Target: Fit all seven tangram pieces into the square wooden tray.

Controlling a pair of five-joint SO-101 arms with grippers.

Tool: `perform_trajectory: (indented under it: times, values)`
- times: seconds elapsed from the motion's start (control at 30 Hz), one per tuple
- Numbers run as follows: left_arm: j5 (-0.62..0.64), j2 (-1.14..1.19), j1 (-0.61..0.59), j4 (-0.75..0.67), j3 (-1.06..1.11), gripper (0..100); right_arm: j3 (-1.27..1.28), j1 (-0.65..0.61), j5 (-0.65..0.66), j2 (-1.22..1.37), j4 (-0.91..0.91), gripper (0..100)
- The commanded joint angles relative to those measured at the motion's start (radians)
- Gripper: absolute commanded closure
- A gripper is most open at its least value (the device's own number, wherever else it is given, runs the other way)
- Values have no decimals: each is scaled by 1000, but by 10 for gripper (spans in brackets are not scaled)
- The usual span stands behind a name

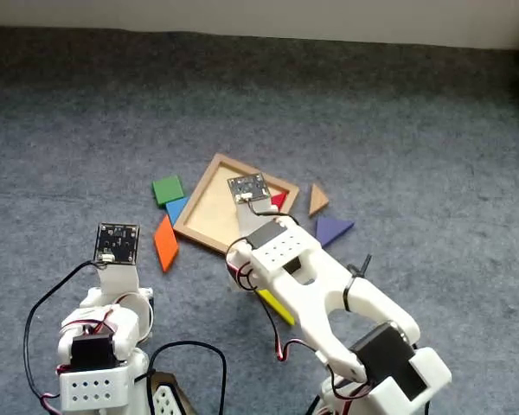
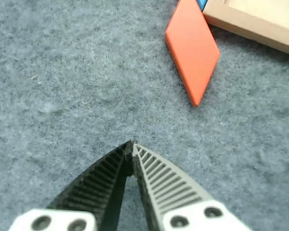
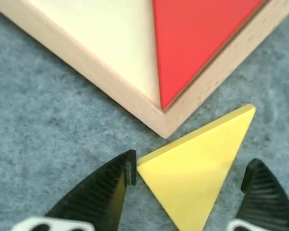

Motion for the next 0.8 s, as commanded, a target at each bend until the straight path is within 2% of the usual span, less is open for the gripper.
perform_trajectory:
  times: [0.0,0.77]
  values:
    - [6,-8,-5,6,21,994,-2,-1,-9,-10,-12,675]
    - [6,-8,-5,6,21,994,42,2,-5,-10,-12,677]
